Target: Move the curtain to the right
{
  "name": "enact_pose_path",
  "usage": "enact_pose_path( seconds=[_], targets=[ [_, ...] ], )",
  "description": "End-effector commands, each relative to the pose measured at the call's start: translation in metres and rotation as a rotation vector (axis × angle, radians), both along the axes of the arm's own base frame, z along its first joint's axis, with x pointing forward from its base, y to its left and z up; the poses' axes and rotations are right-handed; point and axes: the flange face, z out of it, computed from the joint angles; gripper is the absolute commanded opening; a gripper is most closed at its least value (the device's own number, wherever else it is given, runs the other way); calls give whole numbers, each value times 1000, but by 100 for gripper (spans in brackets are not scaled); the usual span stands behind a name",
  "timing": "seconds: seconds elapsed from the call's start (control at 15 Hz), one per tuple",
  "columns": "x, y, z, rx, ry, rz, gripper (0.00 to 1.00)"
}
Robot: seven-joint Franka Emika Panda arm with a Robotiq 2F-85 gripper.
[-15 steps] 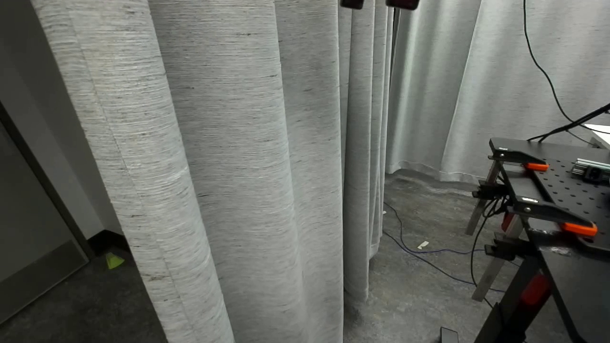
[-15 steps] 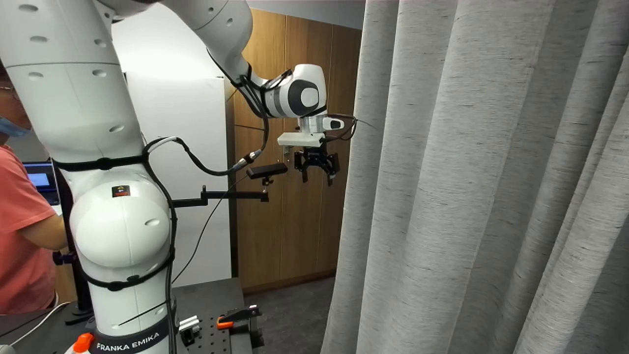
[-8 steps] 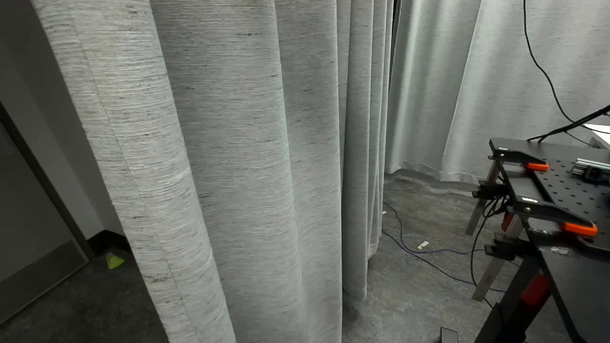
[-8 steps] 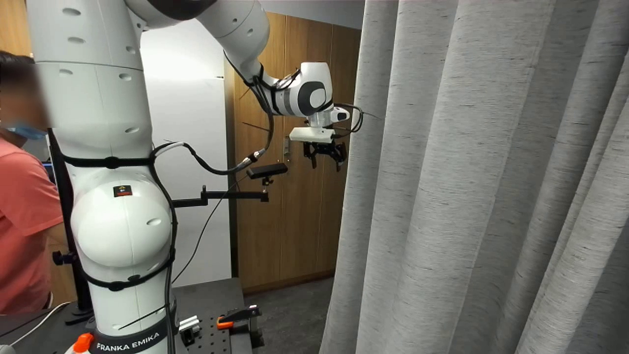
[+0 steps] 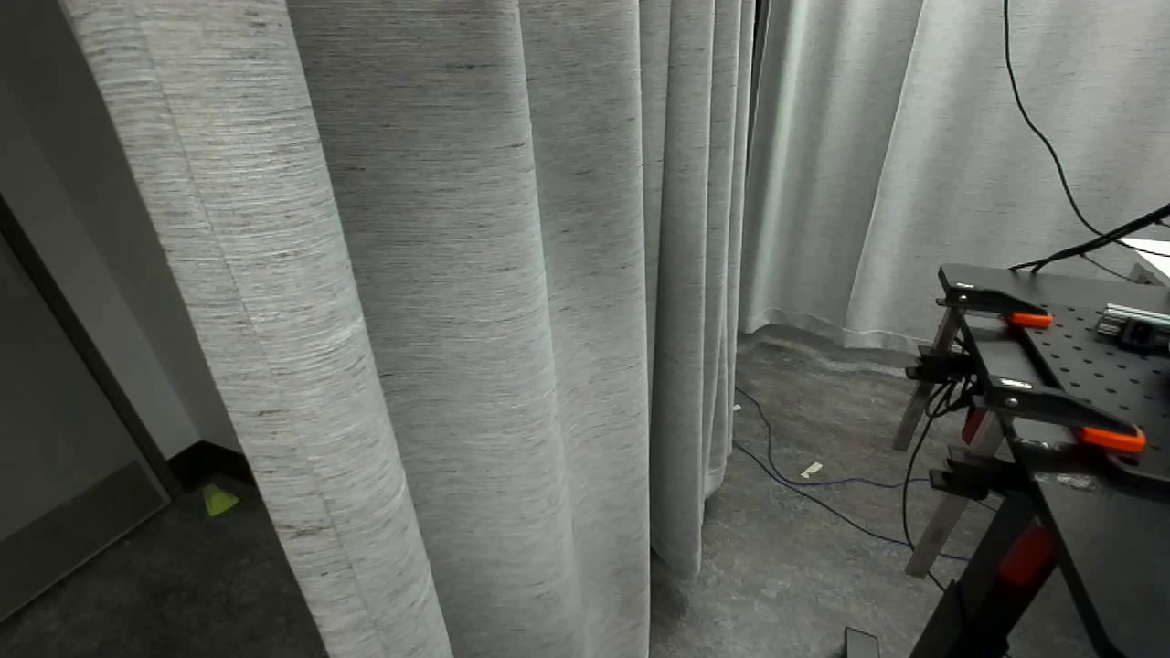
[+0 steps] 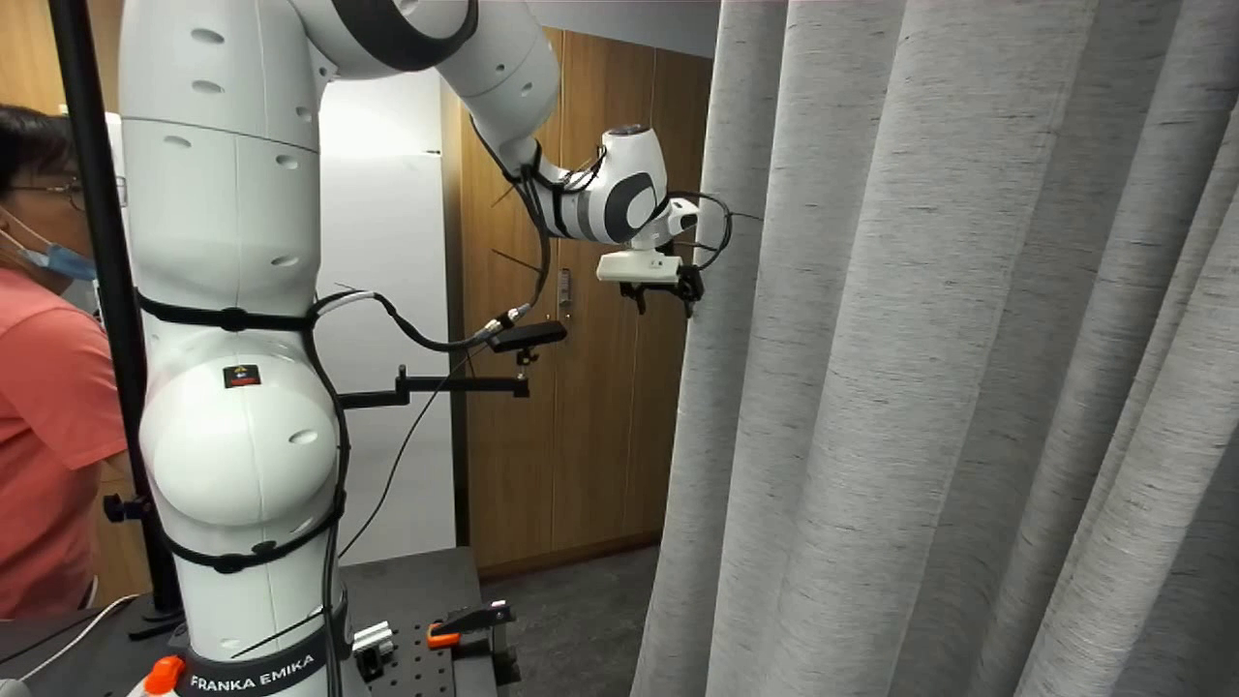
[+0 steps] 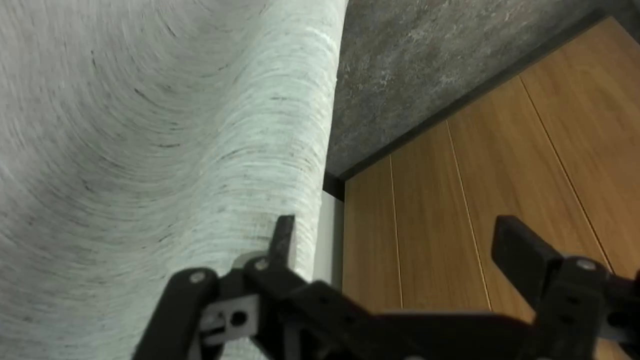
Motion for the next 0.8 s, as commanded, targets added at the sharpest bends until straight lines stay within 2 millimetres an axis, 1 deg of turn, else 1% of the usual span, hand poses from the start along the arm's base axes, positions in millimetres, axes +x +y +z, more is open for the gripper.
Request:
enact_pose_path(
  seconds=[0.0, 0.27, 0.53, 0.73],
  targets=[
    [14, 3, 8, 39, -93, 27, 100],
    [21, -10, 14, 67, -165, -3, 100],
    [26, -27, 20, 85, -197, -47, 100],
    [28, -35, 24, 98, -217, -66, 100]
  ],
)
